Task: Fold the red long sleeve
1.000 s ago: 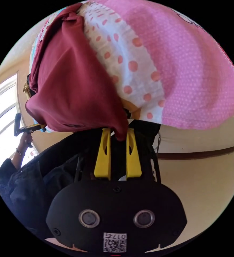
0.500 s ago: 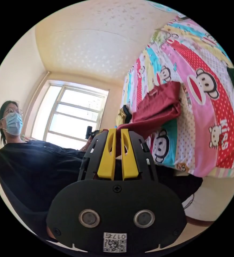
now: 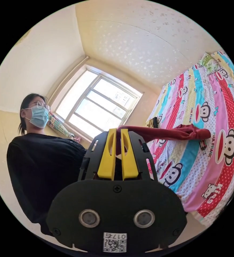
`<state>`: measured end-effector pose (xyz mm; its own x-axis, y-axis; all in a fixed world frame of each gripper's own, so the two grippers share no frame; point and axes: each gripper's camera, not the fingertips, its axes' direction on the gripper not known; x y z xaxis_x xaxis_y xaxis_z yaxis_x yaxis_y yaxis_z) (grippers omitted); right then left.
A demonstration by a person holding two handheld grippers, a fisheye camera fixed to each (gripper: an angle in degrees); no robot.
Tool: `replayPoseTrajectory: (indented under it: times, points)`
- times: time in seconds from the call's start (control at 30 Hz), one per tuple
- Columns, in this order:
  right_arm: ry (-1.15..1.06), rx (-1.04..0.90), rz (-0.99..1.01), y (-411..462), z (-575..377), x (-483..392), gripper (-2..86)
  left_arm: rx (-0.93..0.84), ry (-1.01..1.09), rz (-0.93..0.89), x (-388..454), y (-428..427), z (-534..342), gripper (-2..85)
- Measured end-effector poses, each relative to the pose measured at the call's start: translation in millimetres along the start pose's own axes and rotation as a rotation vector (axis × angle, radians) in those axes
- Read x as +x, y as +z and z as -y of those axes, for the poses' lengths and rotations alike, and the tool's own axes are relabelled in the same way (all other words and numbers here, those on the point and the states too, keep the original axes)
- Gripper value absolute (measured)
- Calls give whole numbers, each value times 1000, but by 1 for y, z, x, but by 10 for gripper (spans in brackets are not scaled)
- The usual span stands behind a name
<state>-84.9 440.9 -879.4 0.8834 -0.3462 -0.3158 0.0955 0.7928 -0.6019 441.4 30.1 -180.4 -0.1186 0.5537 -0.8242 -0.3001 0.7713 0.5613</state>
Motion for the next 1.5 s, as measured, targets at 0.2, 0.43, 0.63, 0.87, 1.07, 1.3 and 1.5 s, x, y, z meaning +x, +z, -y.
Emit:
replayPoseTrajectory:
  times: [0.2,0.43,0.63,0.87,1.07,1.3,1.5]
  points:
    - [381,-86,-160,11,-31,69,26,-61,-410,13,-73,34,-54,29]
    - [582,-47,-256,65,68,188,31,186,-550,-244,-162,55,60,-7]
    - [727,-52,-428,139,187,255,50,-65,-311,180,-139,115,177,41]
    - [778,33,-344,178,176,313,79,-685,0,256,-125,301,96,109]
    - [876,-10,-371,150,84,319,77,-1045,563,421,-81,430,-16,144]
    - [1045,123,-402,78,0,305,75,-1153,1204,733,-93,503,-102,139]
    - [1030,97,-457,56,0,303,75,-1026,1148,669,-94,479,-65,54]
